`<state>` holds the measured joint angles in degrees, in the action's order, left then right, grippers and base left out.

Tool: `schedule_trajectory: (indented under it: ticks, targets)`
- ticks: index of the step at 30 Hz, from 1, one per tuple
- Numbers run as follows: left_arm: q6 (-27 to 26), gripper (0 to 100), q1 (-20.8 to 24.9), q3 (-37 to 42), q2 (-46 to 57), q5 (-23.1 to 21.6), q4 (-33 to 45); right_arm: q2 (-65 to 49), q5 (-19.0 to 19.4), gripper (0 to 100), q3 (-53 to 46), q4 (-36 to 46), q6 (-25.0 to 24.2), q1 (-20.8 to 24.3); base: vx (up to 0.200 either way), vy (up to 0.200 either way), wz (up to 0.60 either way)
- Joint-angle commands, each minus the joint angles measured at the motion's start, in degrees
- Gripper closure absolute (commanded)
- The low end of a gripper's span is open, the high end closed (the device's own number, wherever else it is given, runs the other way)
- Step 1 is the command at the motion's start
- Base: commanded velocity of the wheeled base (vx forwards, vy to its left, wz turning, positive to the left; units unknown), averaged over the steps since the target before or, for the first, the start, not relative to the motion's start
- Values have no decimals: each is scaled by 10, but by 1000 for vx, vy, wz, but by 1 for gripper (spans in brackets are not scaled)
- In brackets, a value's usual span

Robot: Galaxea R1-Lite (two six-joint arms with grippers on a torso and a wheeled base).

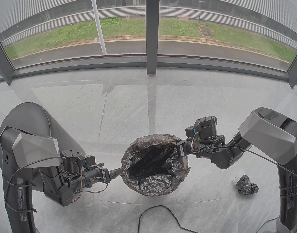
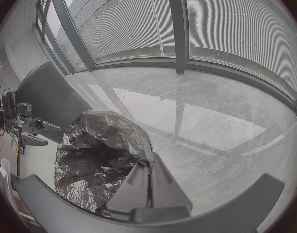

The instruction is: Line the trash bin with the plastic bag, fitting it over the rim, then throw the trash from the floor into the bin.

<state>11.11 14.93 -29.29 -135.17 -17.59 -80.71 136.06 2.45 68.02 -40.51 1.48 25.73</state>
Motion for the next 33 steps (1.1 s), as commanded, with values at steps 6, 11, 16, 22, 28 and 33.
schedule_trajectory:
  ticks: [6, 11, 16, 22, 28, 33]
  targets:
    - [1, 0, -7, 18, -3, -1, -16, 37, 10, 100, 40, 1, -2, -8, 0, 0, 0]
    - [1, 0, -9, 18, -9, -1, -21, 32, 12, 0, 38, 0, -2, -10, 0, 0, 0]
    - [1, 0, -9, 16, -8, -1, -24, 29, 12, 0, 35, -3, -2, -12, 0, 0, 0]
    - [6, 0, -9, 19, -4, -1, -59, 21, 9, 0, 34, -7, -2, -12, 0, 0, 0]
    - [6, 0, -10, 20, -4, -1, -66, 19, 7, 0, 26, -23, -3, -17, 0, 0, 0]
    - [6, 0, -10, 20, -4, -1, -66, 10, 6, 0, 3, -23, -1, -36, 0, 0, 0]
